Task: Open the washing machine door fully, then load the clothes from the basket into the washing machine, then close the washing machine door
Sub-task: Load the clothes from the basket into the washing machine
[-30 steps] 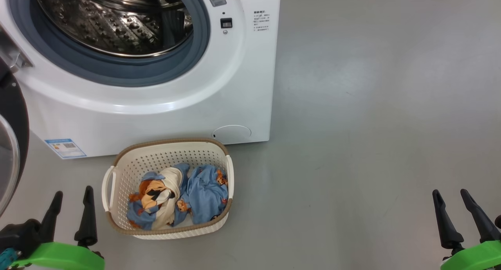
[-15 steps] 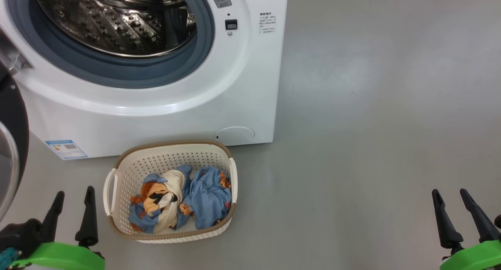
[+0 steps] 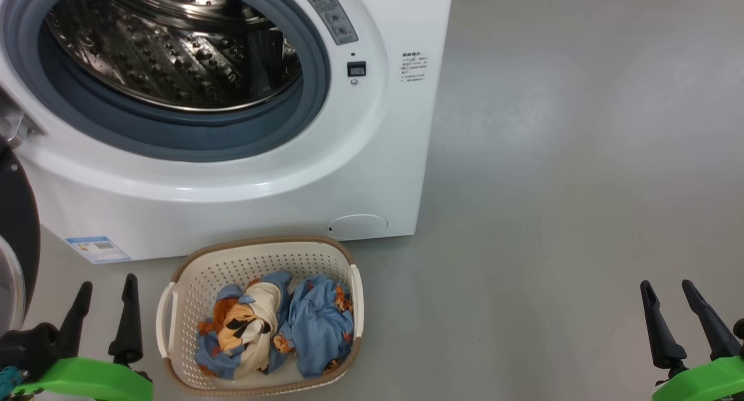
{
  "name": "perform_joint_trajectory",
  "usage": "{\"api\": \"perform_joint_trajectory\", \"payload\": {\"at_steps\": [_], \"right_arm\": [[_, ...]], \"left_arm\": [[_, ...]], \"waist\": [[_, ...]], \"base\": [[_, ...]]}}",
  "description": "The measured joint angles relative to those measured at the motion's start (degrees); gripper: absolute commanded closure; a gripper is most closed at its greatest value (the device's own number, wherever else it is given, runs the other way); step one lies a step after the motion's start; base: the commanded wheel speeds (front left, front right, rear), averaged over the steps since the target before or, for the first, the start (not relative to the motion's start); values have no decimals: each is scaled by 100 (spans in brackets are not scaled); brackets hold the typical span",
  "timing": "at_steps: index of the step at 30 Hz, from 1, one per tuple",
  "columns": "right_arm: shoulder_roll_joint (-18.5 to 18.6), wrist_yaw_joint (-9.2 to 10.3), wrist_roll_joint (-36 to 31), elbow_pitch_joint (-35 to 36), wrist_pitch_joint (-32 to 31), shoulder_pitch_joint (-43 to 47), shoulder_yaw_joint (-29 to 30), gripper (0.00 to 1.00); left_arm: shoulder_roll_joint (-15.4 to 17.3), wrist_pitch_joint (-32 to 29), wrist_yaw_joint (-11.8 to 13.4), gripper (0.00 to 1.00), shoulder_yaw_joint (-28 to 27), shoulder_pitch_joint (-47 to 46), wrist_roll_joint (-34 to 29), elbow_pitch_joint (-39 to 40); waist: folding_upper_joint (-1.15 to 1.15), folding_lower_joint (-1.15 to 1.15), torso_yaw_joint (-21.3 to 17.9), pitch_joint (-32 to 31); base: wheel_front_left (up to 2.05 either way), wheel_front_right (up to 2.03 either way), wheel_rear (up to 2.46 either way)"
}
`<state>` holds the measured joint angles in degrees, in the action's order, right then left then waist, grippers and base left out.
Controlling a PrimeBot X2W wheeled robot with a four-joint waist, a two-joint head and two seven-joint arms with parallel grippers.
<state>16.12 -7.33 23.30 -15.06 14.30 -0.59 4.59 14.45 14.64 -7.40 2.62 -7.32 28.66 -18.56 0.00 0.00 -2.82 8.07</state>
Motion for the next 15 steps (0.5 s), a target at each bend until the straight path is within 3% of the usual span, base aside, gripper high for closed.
{"api": "perform_joint_trajectory", "payload": {"at_steps": [5,15], "right_arm": [[-18,0,0,8,0,-2,-2,0],[-16,0,0,7,0,-2,-3,0]], "left_arm": [[24,0,0,0,53,-2,0,7],[23,0,0,0,73,2,-2,27]], "waist": [[0,0,-1,-1],[0,0,25,-12]], "base": [[61,-75,14],[4,-4,0]]}}
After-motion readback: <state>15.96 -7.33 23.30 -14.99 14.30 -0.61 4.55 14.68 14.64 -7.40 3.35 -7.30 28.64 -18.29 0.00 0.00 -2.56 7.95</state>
